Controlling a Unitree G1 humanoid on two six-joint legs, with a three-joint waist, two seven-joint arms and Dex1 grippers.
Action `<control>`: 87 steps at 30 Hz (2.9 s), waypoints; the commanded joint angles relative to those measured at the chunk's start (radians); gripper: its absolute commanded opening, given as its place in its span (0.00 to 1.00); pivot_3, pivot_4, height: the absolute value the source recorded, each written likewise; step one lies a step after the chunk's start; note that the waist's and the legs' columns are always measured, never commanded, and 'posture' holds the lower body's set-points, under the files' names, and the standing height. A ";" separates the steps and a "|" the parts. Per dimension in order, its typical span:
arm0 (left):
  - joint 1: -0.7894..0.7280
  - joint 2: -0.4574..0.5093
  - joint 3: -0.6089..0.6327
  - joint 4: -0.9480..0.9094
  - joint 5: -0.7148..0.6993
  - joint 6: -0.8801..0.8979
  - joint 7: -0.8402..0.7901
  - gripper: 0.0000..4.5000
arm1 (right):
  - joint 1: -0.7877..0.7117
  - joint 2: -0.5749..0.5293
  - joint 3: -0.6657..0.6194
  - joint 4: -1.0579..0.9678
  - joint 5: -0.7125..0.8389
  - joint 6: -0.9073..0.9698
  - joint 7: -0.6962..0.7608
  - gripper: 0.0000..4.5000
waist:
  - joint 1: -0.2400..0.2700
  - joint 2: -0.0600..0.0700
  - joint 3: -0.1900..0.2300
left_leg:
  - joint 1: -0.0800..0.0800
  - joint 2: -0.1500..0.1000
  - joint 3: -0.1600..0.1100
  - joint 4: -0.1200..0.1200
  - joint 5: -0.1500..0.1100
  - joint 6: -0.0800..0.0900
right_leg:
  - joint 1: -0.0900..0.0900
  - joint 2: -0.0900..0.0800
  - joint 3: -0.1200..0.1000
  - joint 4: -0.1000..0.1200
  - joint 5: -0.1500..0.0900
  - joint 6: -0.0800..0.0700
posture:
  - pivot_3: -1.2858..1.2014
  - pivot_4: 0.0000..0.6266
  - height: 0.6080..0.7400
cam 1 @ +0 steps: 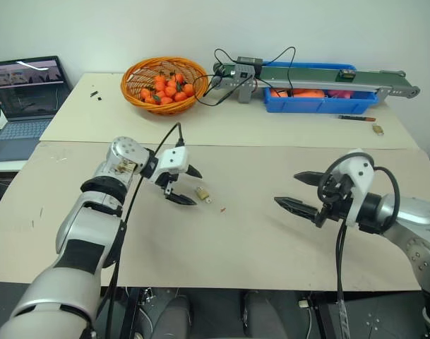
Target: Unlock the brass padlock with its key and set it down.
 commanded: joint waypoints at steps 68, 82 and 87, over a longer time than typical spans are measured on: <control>-0.107 -0.061 -0.027 0.103 0.277 -0.030 0.172 0.45 | 0.042 -0.031 -0.087 -0.063 -0.044 -0.026 -0.110 1.00 | -0.002 0.000 0.000 | 0.002 0.000 0.000 0.001 0.000 0.000 | 0.002 0.000 0.000 0.001 0.000 0.001 | 0.52 0.24 0.82; -0.112 -0.068 -0.023 0.104 0.280 -0.010 0.164 0.28 | 0.045 -0.029 -0.086 -0.057 -0.067 -0.042 -0.119 1.00 | -0.002 0.000 0.000 | 0.003 0.000 0.000 0.001 0.000 0.000 | 0.003 0.000 0.000 0.001 -0.001 0.002 | 0.52 0.24 0.82; -0.115 -0.066 -0.023 0.104 0.283 -0.011 0.170 0.28 | 0.039 -0.025 -0.078 -0.050 -0.078 -0.049 -0.120 1.00 | -0.002 0.000 0.000 | 0.003 0.000 0.000 0.001 0.000 0.000 | 0.003 0.000 0.000 0.001 -0.001 0.002 | 0.52 0.24 0.82</control>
